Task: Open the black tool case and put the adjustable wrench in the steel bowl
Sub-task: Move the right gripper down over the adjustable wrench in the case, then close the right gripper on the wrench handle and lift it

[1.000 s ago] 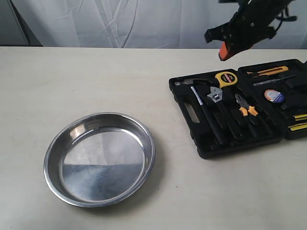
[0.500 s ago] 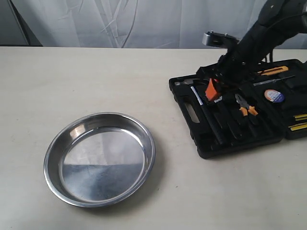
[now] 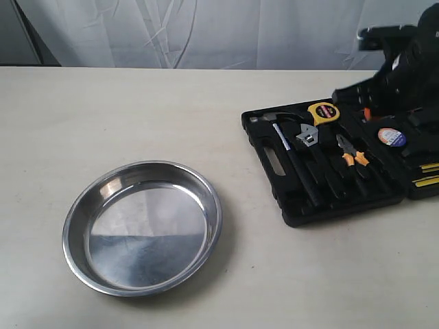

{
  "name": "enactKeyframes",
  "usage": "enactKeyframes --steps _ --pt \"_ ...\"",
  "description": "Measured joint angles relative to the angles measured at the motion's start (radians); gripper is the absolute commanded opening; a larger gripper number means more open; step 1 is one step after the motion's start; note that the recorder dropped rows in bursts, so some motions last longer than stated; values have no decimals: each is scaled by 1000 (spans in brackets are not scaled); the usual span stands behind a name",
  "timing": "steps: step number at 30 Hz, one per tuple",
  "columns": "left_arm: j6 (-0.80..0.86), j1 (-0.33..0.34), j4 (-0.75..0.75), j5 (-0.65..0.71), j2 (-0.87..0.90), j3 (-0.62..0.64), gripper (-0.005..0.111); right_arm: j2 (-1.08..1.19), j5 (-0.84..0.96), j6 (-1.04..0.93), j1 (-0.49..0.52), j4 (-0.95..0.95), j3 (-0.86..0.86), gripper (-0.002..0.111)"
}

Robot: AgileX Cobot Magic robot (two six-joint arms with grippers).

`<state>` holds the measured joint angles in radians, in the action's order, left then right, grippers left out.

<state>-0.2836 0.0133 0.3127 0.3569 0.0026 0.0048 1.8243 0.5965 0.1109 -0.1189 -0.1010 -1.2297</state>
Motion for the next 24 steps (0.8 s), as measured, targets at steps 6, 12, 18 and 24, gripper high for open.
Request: enactKeyframes --steps 6,12,18,24 --pt "0 0 0 0 0 0 0 261 233 -125 8 110 -408 -1" --pt "0 0 0 0 0 0 0 396 508 -327 -4 398 -543 3" --pt "0 0 0 0 0 0 0 405 546 -351 -19 420 -506 46" --pt "0 0 0 0 0 0 0 405 572 -328 -19 393 -503 57"
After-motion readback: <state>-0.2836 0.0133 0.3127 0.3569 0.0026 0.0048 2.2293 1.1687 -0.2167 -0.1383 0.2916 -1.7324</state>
